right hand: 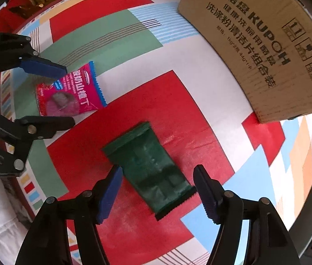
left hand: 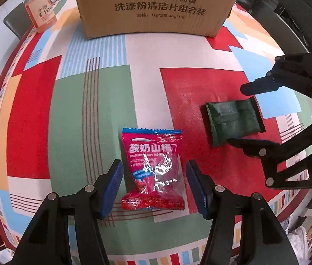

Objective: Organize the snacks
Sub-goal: 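Move both tools down to the pink bag and dark green bar, then grasp the pink yogurt hawthorn bag with the left tool while the right tool grasps the dark green bar, then carry both snacks into the cardboard box and open both tools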

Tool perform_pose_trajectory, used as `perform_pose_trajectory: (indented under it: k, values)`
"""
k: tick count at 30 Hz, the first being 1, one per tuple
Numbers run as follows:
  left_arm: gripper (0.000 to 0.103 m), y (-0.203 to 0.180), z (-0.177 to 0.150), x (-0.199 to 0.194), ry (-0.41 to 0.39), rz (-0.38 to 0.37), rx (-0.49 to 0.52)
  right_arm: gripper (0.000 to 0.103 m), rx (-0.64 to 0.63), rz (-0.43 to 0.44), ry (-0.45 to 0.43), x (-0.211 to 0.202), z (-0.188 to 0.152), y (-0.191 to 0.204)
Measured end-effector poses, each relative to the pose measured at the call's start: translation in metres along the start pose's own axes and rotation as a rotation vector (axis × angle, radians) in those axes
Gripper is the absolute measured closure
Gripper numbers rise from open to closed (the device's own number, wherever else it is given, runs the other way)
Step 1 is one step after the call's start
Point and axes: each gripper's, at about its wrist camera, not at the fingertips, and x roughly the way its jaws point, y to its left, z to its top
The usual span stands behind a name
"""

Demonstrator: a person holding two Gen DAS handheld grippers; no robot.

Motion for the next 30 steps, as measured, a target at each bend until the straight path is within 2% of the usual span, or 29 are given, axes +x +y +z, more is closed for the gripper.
perform_pose_trajectory:
  k: [7, 12, 15, 17, 20, 30]
  values:
    - [0.047, -0.001, 0.005, 0.004, -0.003, -0.007, 0.006, 0.035, -0.018, 0.025, 0.015, 0.016, -0.002, 0.003]
    - [0.055, -0.002, 0.007, 0.005, -0.015, -0.001, 0.009, 0.034, 0.031, 0.067, 0.003, 0.023, 0.003, -0.007]
    - [0.057, -0.004, 0.006, 0.006, -0.023, 0.020, 0.020, 0.035, 0.084, 0.089, -0.002, 0.027, 0.004, -0.016]
    - [0.058, -0.005, 0.006, 0.006, -0.029, 0.027, 0.025, 0.040, 0.118, 0.106, -0.002, 0.028, 0.005, -0.021]
    - [0.061, -0.006, 0.004, 0.006, -0.036, 0.027, 0.031, 0.057, 0.151, 0.118, -0.020, 0.026, 0.001, -0.022]
    - [0.067, 0.000, 0.002, -0.001, -0.058, -0.013, 0.001, 0.059, 0.253, 0.123, -0.070, 0.015, -0.007, -0.007]
